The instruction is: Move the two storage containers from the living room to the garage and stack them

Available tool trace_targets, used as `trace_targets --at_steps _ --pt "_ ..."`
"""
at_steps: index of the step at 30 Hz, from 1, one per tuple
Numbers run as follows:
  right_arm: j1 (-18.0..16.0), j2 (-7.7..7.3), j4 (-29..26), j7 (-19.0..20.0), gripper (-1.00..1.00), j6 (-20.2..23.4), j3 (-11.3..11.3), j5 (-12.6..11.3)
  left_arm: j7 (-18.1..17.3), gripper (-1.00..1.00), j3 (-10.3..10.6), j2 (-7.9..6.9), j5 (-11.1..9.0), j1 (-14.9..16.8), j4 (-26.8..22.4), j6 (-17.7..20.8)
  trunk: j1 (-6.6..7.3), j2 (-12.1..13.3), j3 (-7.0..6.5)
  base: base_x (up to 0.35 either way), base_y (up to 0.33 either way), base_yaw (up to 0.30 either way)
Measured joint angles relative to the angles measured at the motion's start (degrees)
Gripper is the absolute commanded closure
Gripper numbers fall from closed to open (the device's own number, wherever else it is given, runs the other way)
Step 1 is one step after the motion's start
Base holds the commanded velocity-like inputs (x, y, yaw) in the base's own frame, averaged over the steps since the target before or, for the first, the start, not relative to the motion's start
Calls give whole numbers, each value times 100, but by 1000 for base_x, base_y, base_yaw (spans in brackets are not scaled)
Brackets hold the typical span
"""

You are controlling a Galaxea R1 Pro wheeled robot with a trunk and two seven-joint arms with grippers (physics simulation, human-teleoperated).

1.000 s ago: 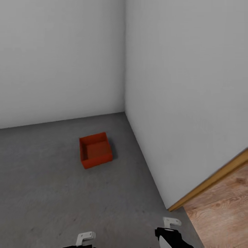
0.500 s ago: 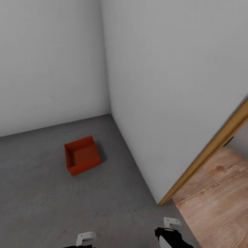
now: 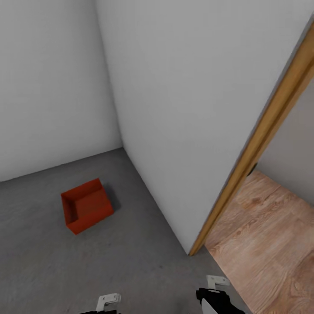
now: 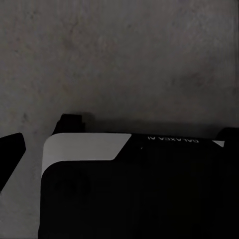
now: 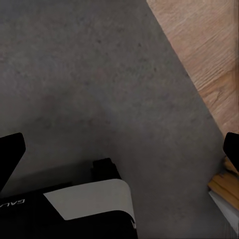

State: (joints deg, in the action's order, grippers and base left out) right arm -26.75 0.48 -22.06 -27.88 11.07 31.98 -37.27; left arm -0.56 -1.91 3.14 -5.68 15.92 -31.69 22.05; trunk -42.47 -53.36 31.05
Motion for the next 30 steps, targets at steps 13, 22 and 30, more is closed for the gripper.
trace_targets --at_steps 13,22,30 --pt "2 0 0 0 -100 0 -1 0 1 -100 0 0 5 0 0 1 0 0 -58 0 0 -288" --pt "0 0 0 0 -100 0 -2 0 1 -100 0 0 4 0 0 1 0 0 -98 0 0 -288" --pt "1 0 3 0 -100 0 -2 0 0 -100 7 10 16 0 0 5 0 0 -134 0 0 -288"
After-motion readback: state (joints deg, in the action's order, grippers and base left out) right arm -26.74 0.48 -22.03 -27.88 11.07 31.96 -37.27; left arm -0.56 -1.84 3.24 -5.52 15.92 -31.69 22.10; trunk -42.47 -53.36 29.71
